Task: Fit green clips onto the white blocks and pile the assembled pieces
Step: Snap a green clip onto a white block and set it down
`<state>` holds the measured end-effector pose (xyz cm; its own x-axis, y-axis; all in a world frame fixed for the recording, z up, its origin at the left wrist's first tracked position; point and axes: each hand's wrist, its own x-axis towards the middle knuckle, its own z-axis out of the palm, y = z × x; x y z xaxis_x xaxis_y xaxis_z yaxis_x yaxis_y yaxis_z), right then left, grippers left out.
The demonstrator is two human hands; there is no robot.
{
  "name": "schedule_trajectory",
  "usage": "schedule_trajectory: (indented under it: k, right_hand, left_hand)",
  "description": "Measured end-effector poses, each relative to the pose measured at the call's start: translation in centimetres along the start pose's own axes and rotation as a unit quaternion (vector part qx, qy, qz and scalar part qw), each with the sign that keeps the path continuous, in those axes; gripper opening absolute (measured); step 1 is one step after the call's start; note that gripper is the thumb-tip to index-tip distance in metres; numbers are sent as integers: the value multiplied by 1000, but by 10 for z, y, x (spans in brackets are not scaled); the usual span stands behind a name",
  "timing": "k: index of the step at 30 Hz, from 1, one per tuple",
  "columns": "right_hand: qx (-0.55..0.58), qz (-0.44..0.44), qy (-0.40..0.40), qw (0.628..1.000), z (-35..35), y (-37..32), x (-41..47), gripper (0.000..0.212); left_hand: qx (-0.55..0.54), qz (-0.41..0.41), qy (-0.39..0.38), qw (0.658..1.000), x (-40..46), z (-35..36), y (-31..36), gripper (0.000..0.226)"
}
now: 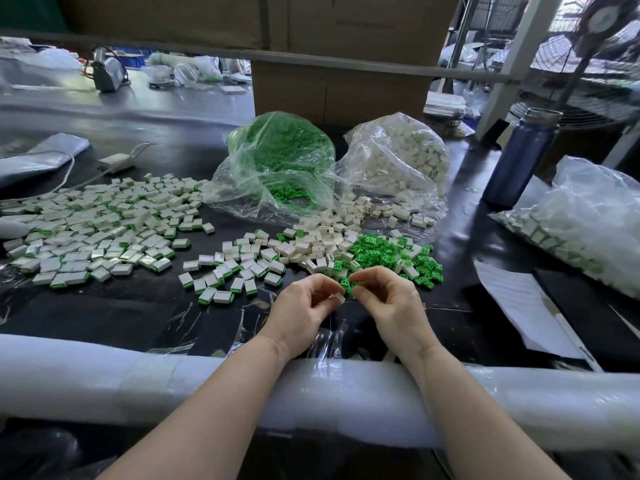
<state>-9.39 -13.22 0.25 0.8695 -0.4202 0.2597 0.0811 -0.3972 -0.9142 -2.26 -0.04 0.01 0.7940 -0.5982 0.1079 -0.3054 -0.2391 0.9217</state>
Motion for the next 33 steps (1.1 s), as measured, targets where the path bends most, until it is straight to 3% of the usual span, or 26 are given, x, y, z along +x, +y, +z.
schedule_trajectory:
  k: [5,12,33]
  right_hand:
    - [14,23,4,1000,1,2,1,18]
    - [29,30,-6,999,0,2,0,21]
    - [9,39,-36,999,0,2,0,6]
  left_hand:
    - [-19,-4,-1,1000,0,-1,0,20]
    - [-26,-15,-5,1000,0,0,-3,8]
    - [-42,-14,-4,999,3,0,-4,16]
